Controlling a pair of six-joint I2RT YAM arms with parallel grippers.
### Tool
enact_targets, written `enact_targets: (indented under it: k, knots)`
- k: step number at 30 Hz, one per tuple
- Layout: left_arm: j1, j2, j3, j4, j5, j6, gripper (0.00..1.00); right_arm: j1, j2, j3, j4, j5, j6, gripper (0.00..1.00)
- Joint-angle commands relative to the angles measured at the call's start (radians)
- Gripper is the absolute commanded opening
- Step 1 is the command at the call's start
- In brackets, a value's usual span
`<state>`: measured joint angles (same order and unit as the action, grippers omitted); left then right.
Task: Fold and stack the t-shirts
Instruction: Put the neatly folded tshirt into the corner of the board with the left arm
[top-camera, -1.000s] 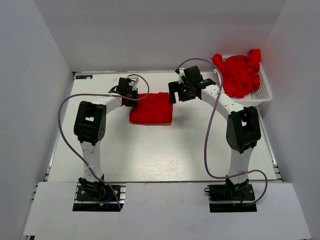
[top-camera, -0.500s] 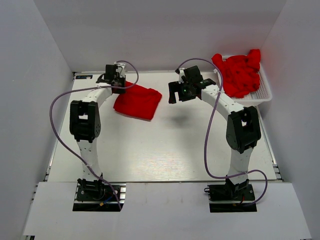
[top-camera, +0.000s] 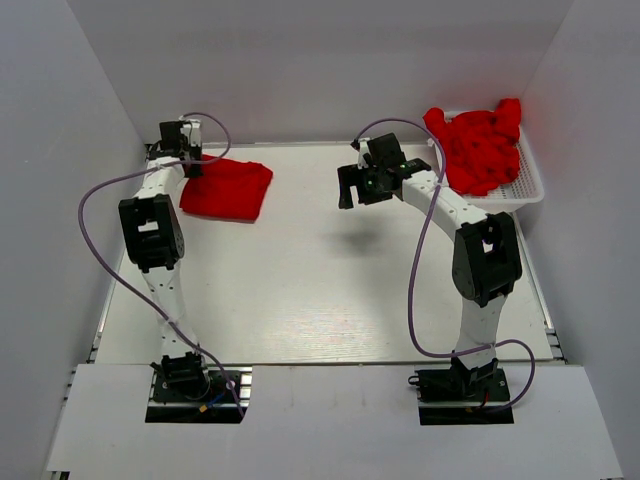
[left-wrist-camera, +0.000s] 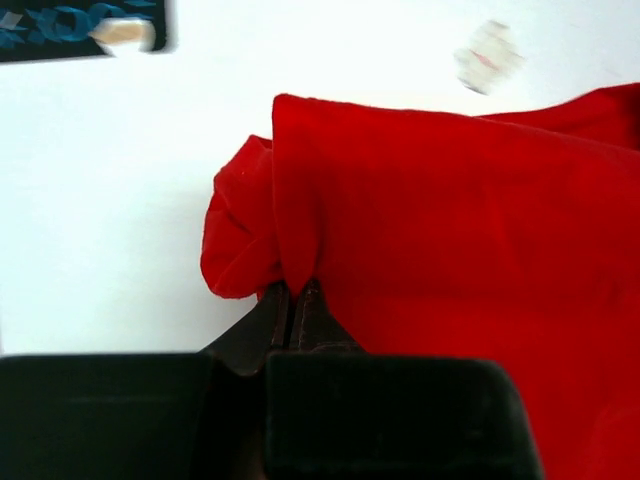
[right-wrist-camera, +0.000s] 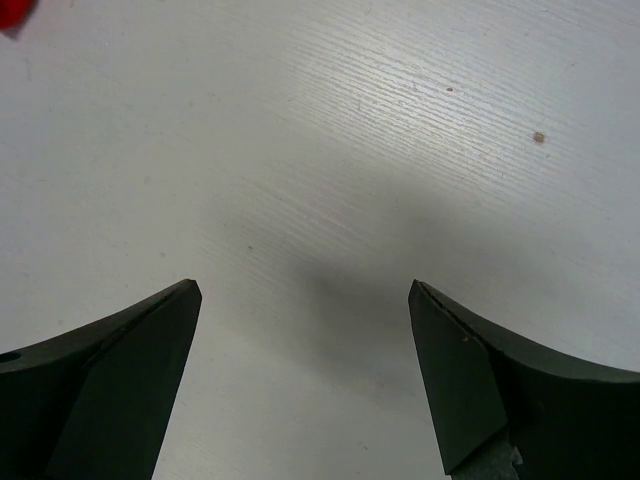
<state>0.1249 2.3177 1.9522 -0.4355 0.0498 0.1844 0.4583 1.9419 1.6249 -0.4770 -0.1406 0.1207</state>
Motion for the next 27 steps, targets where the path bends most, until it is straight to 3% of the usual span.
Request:
enact_targets:
  k: [1,13,22,27]
  knots:
    - [0.051,0.031,0.109,-0.04,0.008,0.033,0.0,-0.001,0.017,0.026,-0.006,0.007,-0.007,0.9]
    - [0.148,0.201,0.389,0.007,-0.033,0.043,0.0,-0.003,0.069,0.101,-0.003,-0.005,0.01,0.9]
    - [0.171,0.221,0.389,0.084,-0.14,0.033,0.0,0.0,0.075,0.105,-0.003,-0.01,0.025,0.9]
    - [0.171,0.23,0.389,0.127,-0.131,0.007,0.0,0.0,0.084,0.11,-0.006,-0.02,0.03,0.9]
